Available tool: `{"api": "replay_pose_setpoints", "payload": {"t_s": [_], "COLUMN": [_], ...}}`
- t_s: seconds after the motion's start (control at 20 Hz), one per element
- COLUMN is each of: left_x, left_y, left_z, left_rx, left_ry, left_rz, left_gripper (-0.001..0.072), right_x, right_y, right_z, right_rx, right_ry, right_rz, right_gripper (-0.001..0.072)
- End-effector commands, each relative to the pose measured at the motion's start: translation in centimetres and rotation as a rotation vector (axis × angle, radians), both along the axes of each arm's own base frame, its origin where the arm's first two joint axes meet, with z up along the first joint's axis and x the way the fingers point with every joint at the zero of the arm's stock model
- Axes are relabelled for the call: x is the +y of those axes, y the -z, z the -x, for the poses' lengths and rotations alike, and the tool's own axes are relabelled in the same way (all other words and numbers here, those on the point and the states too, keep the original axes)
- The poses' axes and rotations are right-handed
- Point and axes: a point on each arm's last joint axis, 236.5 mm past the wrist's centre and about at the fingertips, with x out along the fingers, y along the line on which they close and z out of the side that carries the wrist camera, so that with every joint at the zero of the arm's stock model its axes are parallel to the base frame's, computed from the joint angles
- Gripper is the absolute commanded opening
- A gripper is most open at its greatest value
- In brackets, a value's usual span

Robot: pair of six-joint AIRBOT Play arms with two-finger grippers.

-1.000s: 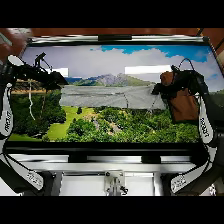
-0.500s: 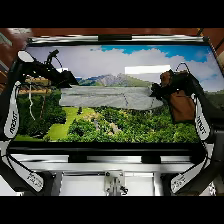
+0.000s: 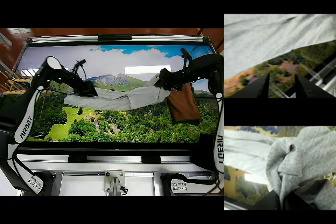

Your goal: Fold the shirts.

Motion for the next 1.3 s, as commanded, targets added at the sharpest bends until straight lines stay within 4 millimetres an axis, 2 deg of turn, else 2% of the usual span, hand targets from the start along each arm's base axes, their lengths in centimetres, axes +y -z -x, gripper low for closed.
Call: {"api": "replay_pose_setpoints", "payload": {"t_s": [0.0, 0.1, 0.2, 0.3, 0.5, 0.6, 0.65, 0.8, 0.9, 0.95, 1.05, 1.1, 1.25], "left_x": [-6.8, -10.4, -13.3, -15.8, -21.0, -22.3, -22.2, -19.3, -16.1, -14.2, -9.8, -7.0, 2.4], "left_y": [0.7, 0.1, -0.2, 0.5, 2.7, 2.3, 2.0, 0.6, -2.0, -4.2, -10.3, -14.3, -25.3], "left_z": [2.6, 2.8, 2.6, 3.2, 7.0, 7.1, 6.8, 6.0, 4.0, 2.8, 1.0, 0.4, -0.6], "left_rx": [0.035, 0.030, -0.008, -0.009, 0.105, 0.133, 0.125, 0.118, 0.021, -0.049, -0.180, -0.250, -0.500], "left_ry": [0.017, -0.026, -0.057, -0.074, -0.060, -0.087, -0.090, -0.030, -0.029, -0.042, -0.079, -0.109, -0.264], "left_rz": [0.120, 0.203, 0.240, 0.249, 0.292, 0.340, 0.353, 0.369, 0.347, 0.333, 0.344, 0.364, 0.397], "left_gripper": [0.0276, 0.0252, 0.0032, 0.0032, 0.0032, 0.0032, 0.0031, 0.0029, 0.0028, 0.0028, 0.0028, 0.0029, 0.0029], "right_x": [0.6, 0.7, 0.9, 0.8, 0.9, 1.0, 1.0, 0.5, 0.4, 0.8, 3.3, 5.0, 11.6], "right_y": [-4.6, -6.8, -8.5, -10.0, -11.9, -12.4, -12.5, -12.3, -11.8, -11.3, -10.3, -9.9, -8.4], "right_z": [3.3, 4.5, 5.8, 6.7, 8.1, 8.5, 8.7, 8.3, 7.5, 7.1, 5.7, 4.6, 2.2], "right_rx": [-0.027, -0.052, -0.074, -0.105, -0.147, -0.156, -0.158, -0.166, -0.174, -0.175, -0.203, -0.228, -0.288], "right_ry": [-0.022, -0.005, -0.006, 0.001, 0.002, -0.002, -0.003, 0.006, 0.011, -0.003, -0.060, -0.077, -0.138], "right_rz": [-0.006, -0.009, -0.008, 0.000, 0.007, 0.009, 0.012, 0.030, 0.043, 0.051, 0.064, 0.052, 0.001], "right_gripper": [0.0061, 0.0061, 0.0061, 0.0061, 0.0061, 0.0061, 0.0061, 0.0061, 0.0061, 0.0061, 0.0061, 0.0061, 0.0061]}}
